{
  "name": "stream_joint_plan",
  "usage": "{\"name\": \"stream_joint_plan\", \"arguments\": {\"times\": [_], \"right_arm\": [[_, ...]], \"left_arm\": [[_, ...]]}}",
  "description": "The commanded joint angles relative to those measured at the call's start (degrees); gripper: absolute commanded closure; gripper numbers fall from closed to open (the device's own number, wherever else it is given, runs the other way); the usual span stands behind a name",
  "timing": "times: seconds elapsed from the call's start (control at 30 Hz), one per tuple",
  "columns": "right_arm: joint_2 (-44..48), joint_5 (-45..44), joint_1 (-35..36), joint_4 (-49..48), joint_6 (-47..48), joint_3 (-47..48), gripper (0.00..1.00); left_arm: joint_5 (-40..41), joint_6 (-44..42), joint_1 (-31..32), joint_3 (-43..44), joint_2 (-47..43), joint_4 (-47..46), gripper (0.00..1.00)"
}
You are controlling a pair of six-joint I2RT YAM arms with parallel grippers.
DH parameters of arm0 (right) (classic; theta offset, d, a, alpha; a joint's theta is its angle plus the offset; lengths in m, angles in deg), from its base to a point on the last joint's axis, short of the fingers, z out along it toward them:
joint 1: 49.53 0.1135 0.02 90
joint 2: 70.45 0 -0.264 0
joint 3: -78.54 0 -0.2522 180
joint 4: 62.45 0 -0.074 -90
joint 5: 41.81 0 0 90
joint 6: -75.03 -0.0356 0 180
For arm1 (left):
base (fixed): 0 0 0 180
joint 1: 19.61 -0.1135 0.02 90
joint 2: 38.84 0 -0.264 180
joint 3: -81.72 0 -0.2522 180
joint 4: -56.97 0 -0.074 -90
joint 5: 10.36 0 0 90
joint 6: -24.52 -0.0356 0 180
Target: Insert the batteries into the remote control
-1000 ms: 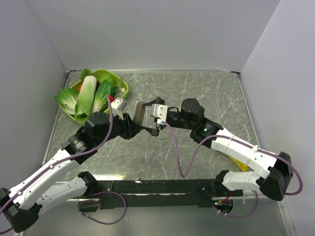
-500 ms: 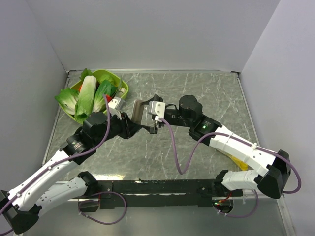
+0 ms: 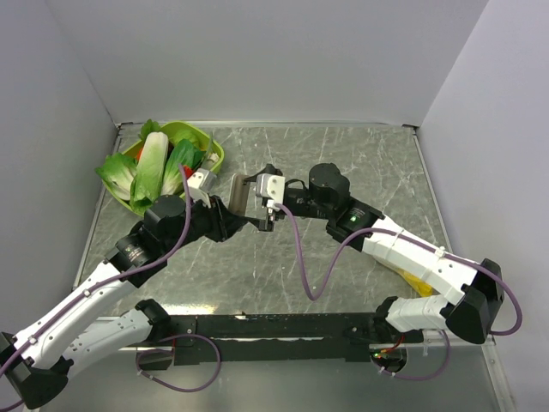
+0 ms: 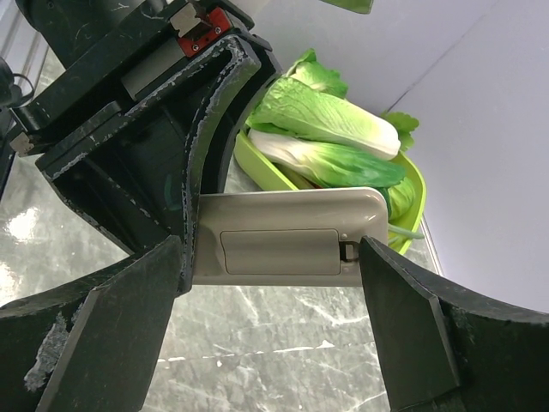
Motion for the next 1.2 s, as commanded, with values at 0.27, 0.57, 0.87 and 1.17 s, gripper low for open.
{"name": "stream_joint_plan", "arguments": {"times": [0.27,0.57,0.87,1.17], "right_arm": [[-3.25,2.94,0.03,3.11,-4.32,1.51,0.14],[-7.19,10.49,-0.06,11.62,-4.59,7.13,0.15],[-12.39,22.7,-0.32,23.67,-3.35,13.28,0.26],[-12.13,25.35,0.21,25.53,-3.35,13.03,0.39]], "left_arm": [[-7.65,1.05,0.93,2.66,-1.37,-11.17,0.99],[-9.76,-0.62,0.93,1.87,-2.51,-13.28,0.99],[-6.24,-3.17,0.49,0.64,-3.83,-12.84,0.99],[-4.75,-3.79,-4.33,-1.64,-3.66,-12.13,0.99]]}}
